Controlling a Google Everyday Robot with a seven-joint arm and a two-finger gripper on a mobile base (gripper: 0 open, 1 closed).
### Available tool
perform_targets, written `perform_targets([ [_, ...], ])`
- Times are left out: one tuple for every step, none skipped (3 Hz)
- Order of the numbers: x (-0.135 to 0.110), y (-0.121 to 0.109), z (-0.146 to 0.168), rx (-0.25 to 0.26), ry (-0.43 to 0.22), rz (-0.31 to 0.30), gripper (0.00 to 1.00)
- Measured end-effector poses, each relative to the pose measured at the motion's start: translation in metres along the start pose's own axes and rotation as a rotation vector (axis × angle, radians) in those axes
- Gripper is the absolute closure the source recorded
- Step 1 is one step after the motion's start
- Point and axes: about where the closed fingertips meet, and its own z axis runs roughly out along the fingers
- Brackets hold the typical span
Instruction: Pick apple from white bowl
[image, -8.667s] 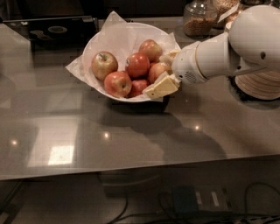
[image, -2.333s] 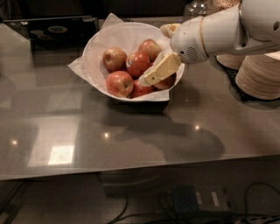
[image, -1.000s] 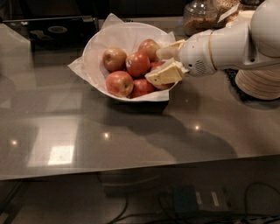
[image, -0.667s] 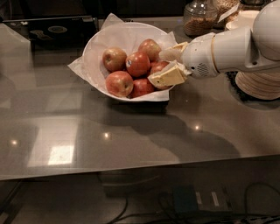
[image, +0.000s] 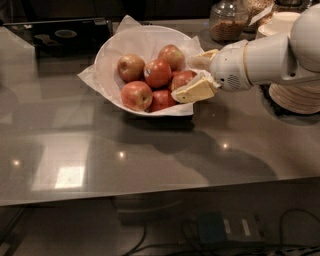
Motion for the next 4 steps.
perform_targets([
  [0.005, -0.004, 0.010, 0.003, 0.014, -0.015, 0.22],
  [0.009, -0.005, 0.014, 0.003, 0.021, -0.013, 0.26],
  [0.014, -0.006, 0.018, 0.003, 0.028, -0.007, 0.31],
  [0.018, -0.006, 0.020, 0.003, 0.035, 0.001, 0.33],
])
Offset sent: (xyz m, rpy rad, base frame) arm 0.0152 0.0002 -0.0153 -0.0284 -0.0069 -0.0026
